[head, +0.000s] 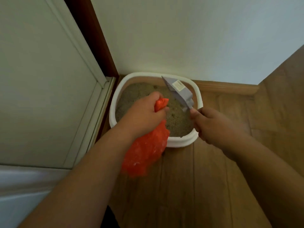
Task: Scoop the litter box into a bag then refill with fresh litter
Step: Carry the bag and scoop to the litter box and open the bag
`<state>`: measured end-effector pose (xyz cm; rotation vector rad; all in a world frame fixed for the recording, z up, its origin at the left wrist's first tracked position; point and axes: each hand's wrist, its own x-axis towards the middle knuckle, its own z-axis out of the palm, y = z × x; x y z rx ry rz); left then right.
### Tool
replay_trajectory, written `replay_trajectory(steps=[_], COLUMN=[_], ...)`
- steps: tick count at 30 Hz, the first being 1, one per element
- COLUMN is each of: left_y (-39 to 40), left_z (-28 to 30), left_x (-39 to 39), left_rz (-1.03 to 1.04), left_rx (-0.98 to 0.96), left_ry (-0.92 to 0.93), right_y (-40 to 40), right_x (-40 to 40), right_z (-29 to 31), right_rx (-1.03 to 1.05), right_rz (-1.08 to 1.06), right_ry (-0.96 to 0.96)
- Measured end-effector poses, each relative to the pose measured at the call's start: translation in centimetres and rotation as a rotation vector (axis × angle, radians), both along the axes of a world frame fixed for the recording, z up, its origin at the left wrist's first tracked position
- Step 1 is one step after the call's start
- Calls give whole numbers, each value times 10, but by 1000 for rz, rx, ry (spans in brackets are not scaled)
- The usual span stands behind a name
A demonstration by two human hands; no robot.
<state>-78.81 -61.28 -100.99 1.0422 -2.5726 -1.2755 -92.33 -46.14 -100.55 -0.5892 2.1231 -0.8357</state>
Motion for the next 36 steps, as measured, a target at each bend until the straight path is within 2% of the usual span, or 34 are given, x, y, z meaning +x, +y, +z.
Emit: replay_trajectory(steps=[5, 10, 15, 20, 24, 29, 36], left_y=[1, 8, 14, 18, 9, 1, -7], left_z=[8, 13, 15, 13, 15, 19, 22], left_x=[1, 8, 2, 3, 6, 14, 20], left_rz=[71, -5, -99, -91, -23, 52, 136], left_rx=[113, 272, 293, 298, 190, 41, 16], left_ry=[102, 168, 235, 243, 235, 165, 106], right_y=[-7, -5, -9, -5, -3, 0, 6], right_x=[-2, 9, 9, 6, 3, -6, -20], right_z=[8, 10, 14, 12, 14, 11, 12], right_rx=[-141, -194, -240, -264, -279, -203, -105], right_rz=[-144, -20, 22, -31, -55, -100, -122], right_ry=[-157, -202, -203, -89, -24, 148, 308])
